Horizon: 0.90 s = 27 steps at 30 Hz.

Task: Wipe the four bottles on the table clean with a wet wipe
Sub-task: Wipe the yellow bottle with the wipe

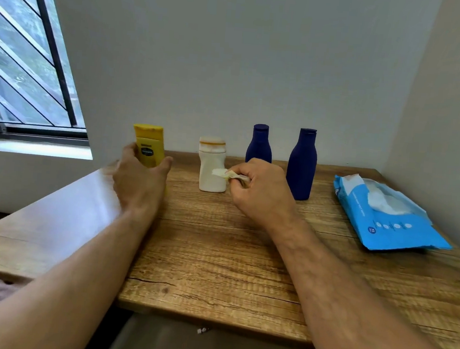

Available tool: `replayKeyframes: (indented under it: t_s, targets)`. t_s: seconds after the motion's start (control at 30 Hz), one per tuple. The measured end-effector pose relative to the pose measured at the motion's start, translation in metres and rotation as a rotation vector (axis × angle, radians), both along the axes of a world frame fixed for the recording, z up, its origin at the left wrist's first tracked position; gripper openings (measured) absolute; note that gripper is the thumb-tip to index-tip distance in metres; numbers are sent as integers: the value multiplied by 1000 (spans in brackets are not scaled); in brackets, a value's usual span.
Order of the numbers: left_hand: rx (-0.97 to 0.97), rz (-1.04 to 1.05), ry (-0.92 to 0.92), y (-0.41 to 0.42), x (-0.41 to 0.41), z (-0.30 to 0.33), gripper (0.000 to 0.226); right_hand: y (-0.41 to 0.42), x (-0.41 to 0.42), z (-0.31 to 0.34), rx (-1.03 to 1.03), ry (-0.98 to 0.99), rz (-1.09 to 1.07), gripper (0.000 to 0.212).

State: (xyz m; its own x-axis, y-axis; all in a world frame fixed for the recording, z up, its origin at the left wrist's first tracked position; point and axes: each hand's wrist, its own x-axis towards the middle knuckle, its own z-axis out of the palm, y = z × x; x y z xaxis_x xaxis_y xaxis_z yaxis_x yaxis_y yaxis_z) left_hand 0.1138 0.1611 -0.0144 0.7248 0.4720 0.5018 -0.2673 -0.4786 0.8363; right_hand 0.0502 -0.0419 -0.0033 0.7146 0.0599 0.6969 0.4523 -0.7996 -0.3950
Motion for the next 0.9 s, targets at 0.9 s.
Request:
replayKeyframes:
  t_s: [0.9]
  targets:
    - [-937,-940,364,-52,-45,-9,63,4,-5,3,49,16,94,19]
